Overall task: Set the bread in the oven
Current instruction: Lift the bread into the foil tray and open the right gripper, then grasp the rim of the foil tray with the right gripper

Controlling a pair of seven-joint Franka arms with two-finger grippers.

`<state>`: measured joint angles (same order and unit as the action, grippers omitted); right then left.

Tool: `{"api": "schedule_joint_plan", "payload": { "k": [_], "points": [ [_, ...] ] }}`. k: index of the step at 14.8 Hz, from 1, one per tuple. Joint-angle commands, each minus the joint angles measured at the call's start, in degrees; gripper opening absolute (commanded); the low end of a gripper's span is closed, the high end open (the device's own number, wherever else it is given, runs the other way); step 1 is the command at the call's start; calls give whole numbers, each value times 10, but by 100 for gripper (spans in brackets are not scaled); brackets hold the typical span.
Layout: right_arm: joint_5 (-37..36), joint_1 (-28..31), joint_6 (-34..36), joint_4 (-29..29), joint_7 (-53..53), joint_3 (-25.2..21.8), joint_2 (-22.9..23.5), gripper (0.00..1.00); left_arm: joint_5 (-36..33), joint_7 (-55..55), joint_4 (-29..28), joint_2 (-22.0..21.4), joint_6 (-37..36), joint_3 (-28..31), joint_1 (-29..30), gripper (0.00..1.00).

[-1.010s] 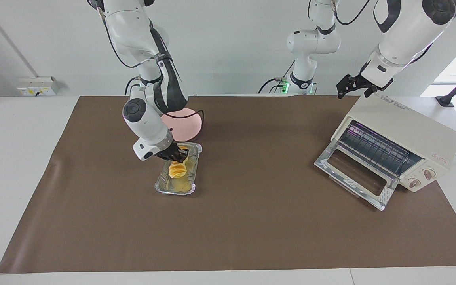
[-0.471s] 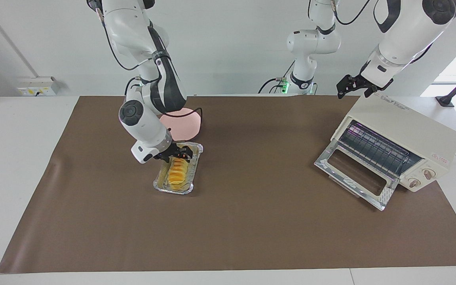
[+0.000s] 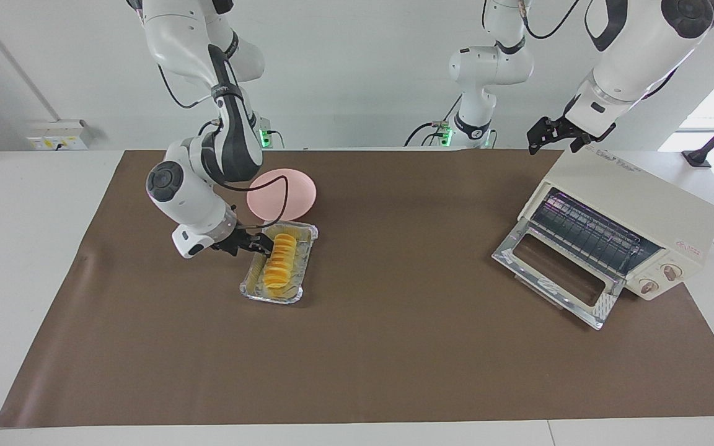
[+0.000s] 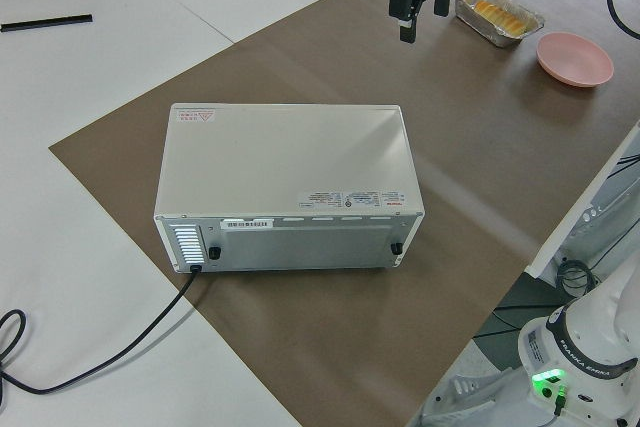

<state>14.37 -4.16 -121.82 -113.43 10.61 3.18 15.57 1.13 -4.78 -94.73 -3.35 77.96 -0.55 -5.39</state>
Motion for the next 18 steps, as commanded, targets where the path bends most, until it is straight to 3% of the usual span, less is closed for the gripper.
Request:
{"api": "schedule_joint_plan", "payload": {
  "k": [1,3,5,6,11,15,18],
  "points": [
    [6,12,-21,-45,-9,7,-23,79,-10,3,-11,-12,10,-3,6,100],
    [6,21,-21,-58,-9,7,-28,56,-10,3,-11,-12,10,-3,6,100],
    [11,23,-18,-58,-11,8,-28,14,-10,3,-11,-12,10,-3,6,100],
    [19,23,-18,-58,-12,8,-28,0,-10,3,-11,-12,10,-3,6,100],
    [30,15,-13,-31,-19,13,-27,0,-10,3,-11,-12,10,-3,6,100],
    [79,8,82,79,-13,42,-37,0,-10,3,-11,-12,10,-3,6,100],
    [80,-38,77,130,44,65,-34,0,-10,3,-11,-12,10,-3,6,100]
  ]
}}
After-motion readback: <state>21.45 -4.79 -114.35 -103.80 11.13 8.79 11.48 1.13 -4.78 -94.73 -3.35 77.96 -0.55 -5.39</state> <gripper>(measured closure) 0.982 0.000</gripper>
